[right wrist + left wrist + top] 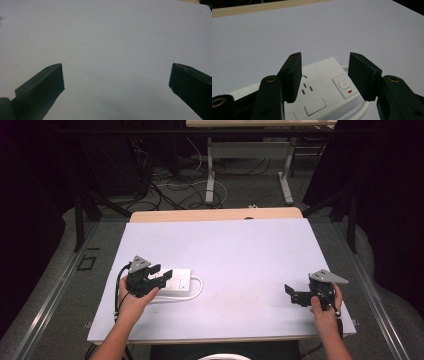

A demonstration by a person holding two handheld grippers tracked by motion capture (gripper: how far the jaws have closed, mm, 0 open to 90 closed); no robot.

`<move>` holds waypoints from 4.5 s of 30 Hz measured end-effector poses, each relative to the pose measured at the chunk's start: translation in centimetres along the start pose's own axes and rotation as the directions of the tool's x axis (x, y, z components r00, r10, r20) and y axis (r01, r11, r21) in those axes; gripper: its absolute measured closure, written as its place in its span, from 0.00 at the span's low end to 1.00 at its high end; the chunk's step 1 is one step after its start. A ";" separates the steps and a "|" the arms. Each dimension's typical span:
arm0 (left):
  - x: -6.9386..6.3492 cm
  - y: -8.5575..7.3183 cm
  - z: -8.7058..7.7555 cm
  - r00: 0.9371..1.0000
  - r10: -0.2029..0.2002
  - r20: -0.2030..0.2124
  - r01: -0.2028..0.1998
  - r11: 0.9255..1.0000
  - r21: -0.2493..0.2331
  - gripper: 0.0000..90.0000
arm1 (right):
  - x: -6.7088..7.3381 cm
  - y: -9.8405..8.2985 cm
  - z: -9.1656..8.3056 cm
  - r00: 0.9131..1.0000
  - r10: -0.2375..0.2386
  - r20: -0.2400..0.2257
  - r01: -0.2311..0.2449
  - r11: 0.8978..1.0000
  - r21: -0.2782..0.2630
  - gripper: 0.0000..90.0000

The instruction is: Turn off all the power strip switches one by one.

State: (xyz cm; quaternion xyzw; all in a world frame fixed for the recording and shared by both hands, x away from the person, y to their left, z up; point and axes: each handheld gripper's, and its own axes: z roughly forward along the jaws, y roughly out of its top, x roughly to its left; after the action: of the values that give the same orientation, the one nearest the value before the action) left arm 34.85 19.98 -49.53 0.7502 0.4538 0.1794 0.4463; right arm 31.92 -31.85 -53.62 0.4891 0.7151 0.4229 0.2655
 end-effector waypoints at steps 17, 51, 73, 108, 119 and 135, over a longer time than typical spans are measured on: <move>-1.6 0.9 2.3 0.998 0.005 0.056 -0.009 0.997 0.078 0.77 | -0.1 0.0 -0.1 1.000 0.001 -0.007 -0.001 1.000 0.007 0.00; -2.9 -0.6 5.5 0.999 0.009 0.051 -0.020 0.972 0.233 1.00 | -0.2 -0.1 0.0 1.000 -0.005 -0.009 0.005 1.000 0.011 0.00; -2.9 -1.0 6.0 0.999 0.044 0.032 -0.051 0.959 0.279 1.00 | -0.1 -0.1 0.0 1.000 -0.011 -0.008 0.011 1.000 0.016 0.00; -1.5 -0.7 4.2 0.991 -0.123 0.053 0.111 0.974 0.197 1.00 | -0.1 -0.1 0.0 1.000 -0.010 -0.011 0.010 1.000 0.015 0.00; -0.9 -0.6 3.4 0.984 -0.173 0.043 0.163 0.972 0.170 1.00 | 0.0 -0.1 0.1 1.000 -0.008 -0.009 0.008 1.000 0.010 0.00; 0.9 -0.9 1.5 0.961 -0.278 0.007 0.274 0.951 0.146 1.00 | 0.0 -0.1 0.1 1.000 -0.008 -0.008 0.008 1.000 0.011 0.00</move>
State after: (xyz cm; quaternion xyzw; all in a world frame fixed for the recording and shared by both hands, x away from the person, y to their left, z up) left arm 35.87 20.20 -51.19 0.7120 0.5597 0.0719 0.4179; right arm 31.90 -31.83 -53.74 0.4861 0.7204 0.4198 0.2617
